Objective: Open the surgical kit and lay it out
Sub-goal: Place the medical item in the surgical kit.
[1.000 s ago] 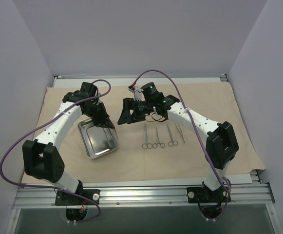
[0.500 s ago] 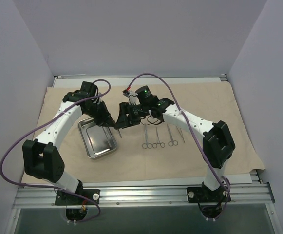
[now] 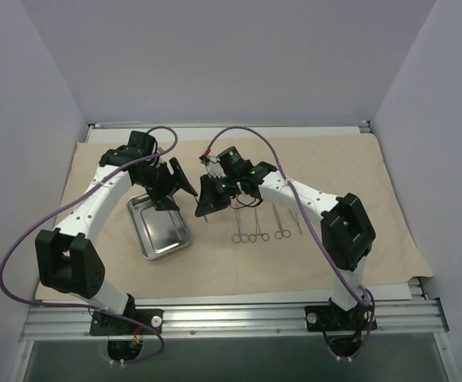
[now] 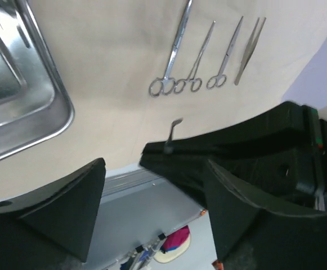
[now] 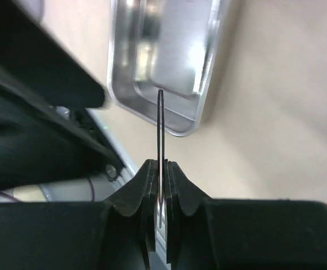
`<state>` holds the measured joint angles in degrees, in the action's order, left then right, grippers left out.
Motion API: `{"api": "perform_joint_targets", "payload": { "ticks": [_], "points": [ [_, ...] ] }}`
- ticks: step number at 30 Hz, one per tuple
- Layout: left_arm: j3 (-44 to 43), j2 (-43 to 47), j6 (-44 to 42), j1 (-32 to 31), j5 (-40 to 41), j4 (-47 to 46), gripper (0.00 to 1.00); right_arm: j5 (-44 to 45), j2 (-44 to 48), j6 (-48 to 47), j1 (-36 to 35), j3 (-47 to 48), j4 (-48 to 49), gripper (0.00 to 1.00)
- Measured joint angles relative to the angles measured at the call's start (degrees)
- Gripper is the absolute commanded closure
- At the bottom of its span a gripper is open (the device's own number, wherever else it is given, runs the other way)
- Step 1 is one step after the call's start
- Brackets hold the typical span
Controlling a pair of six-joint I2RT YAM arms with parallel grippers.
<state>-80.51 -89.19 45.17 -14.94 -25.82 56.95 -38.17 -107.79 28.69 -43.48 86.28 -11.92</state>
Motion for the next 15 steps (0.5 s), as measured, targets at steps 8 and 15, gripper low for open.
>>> {"api": "perform_joint_targets", "payload": {
  "ticks": [8, 15],
  "points": [
    [-0.63, 0.26, -6.27, 6.21, 6.36, 2.38, 0.14, 14.27, 6.99, -4.94, 11.15, -11.47, -9.27, 1.0],
    [1.27, 2.08, -11.5, 6.03, 10.1, 3.65, 0.2, 32.57, 18.36, -12.28, 20.76, -18.08, -17.88, 1.0]
  ]
}}
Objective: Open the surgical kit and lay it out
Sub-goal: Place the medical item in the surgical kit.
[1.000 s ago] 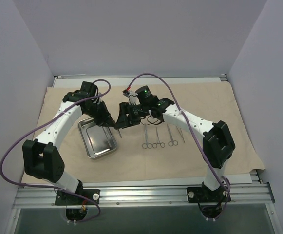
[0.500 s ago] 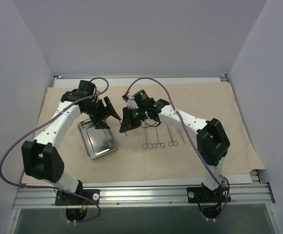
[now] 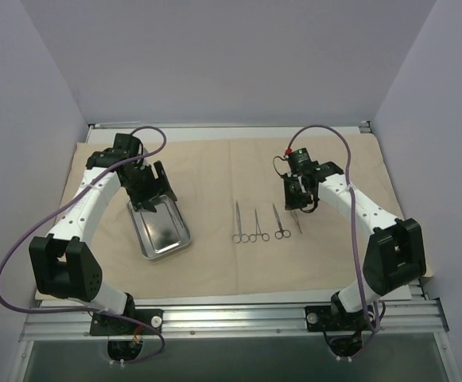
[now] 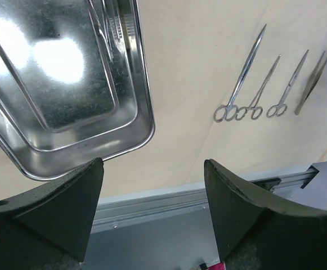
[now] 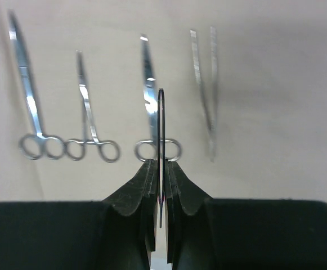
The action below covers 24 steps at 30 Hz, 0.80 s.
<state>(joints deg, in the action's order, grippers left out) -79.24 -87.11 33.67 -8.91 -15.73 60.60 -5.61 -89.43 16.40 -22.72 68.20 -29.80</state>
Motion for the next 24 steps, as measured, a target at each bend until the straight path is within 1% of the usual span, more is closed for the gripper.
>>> {"api": "perform_joint_targets", "payload": {
  "ticks": [3, 9, 16, 23, 24],
  "points": [
    [0.35, -0.02, -1.62, 0.0, 0.52, 0.02, 0.22, 4.39, 1.75, -1.51, 2.73, -2.6, -1.77, 1.0],
    [2.51, -0.13, -3.34, 0.02, -0.09, -0.74, 0.23, 10.19, -2.23, -4.68, 5.79, -2.82, -2.29, 1.0],
    [4.0, -1.03, -4.55, 0.96, -1.77, -1.38, 0.23, 10.34, -8.55, -8.68, 9.03, -3.19, -0.28, 1.0],
    [4.0, -1.46, -5.49, 1.55, -2.49, -1.75, 0.23, 9.6, -12.72, -9.57, 9.4, -3.19, 0.92, 1.0],
    [4.0, -1.7, -5.6, 1.57, -2.54, -1.77, 0.25, 9.44, -12.9, -9.62, 9.4, -3.19, 1.03, 0.98]
  ]
}}
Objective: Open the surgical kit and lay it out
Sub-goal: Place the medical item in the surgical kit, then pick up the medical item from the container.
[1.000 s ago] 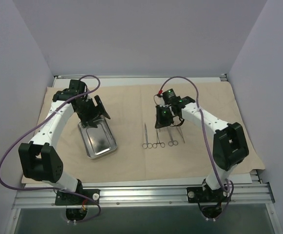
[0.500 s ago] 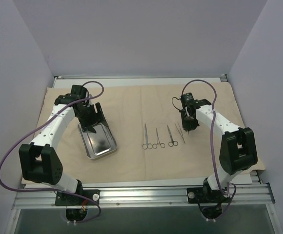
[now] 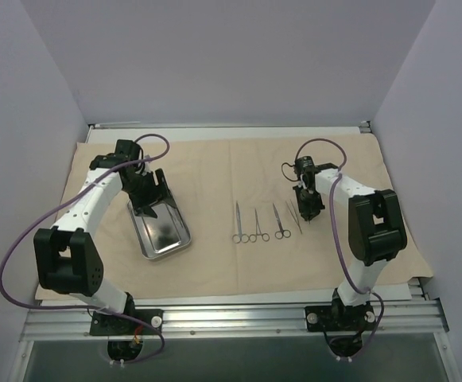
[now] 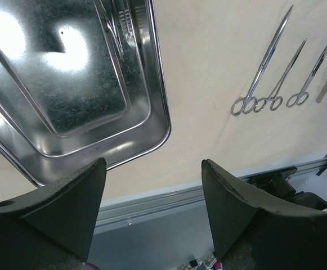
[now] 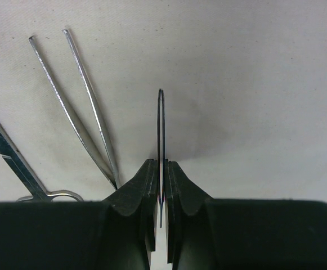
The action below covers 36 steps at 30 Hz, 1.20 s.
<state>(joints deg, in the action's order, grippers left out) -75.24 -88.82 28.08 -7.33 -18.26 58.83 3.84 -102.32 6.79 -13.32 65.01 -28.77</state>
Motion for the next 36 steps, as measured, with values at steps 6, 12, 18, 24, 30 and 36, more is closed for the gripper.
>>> {"api": "perform_joint_targets", "payload": {
  "ticks": [6, 12, 18, 24, 30, 36],
  "points": [
    [0.02, -5.55, 0.94, 0.33, 1.27, -0.22, 0.37, -0.72, -1.36, 0.39, 0.0, 0.0, 0.31, 0.71],
    [0.98, -9.81, 3.28, 0.33, 4.24, -3.21, 0.41, -1.57, -1.4, 0.83, 0.0, -0.55, 0.26, 0.57],
    [0.7, -15.12, 4.35, 0.28, 7.15, -6.6, 0.54, -3.19, -0.68, 1.57, 0.0, -0.55, 0.17, 0.5],
    [-0.79, -21.77, 4.76, -0.55, 10.01, -7.58, 0.57, -4.92, 3.76, 3.39, 0.0, -0.48, -0.66, 0.34],
    [-1.84, -22.1, 6.01, -1.88, 11.5, -8.68, 0.58, -5.44, 10.88, 5.22, 0.0, 1.42, -2.97, 0.29],
    [-1.86, -22.16, 7.28, -2.71, 12.28, -9.11, 0.58, -5.64, 15.37, 6.69, 0.0, 3.61, -4.83, 0.29]
  ]
}}
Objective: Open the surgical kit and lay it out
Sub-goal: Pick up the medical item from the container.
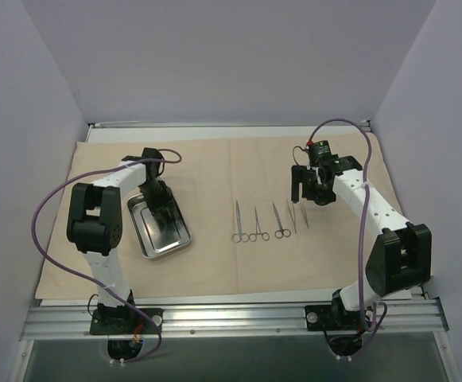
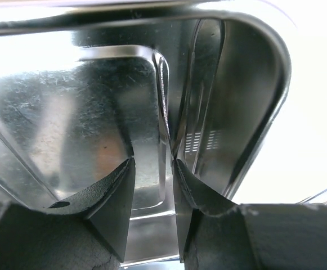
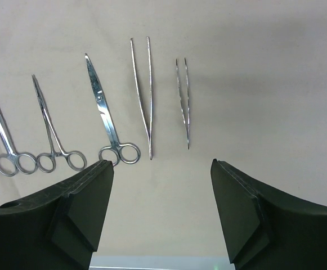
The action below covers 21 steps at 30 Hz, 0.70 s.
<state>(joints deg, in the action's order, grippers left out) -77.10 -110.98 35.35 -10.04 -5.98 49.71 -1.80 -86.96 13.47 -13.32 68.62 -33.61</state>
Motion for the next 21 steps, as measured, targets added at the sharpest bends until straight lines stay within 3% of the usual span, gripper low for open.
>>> {"api": "perform_joint_targets", "payload": {
  "ticks": [8, 15, 16, 21],
  "points": [
    [-3.52, -3.48, 0.74, -0.26, -0.35, 1.2, 0.59, -0.13, 1.38, 0.46, 0.0, 1.92, -2.62, 0.29],
    [-5.68, -5.31, 1.27, -0.37, -1.75, 1.86, 0.72, -0.2, 2.47, 0.61, 0.0, 2.8, -3.54, 0.29],
    [-5.68, -5.42, 1.31, -0.42, -1.77, 1.68, 0.8, -0.22, 2.56, 0.61, 0.0, 2.8, -3.67, 0.29],
    [-5.77, -6.05, 1.51, -0.46, -2.45, 1.55, 0.98, -0.57, 2.8, 0.61, 0.0, 2.8, -4.0, 0.29]
  ]
}}
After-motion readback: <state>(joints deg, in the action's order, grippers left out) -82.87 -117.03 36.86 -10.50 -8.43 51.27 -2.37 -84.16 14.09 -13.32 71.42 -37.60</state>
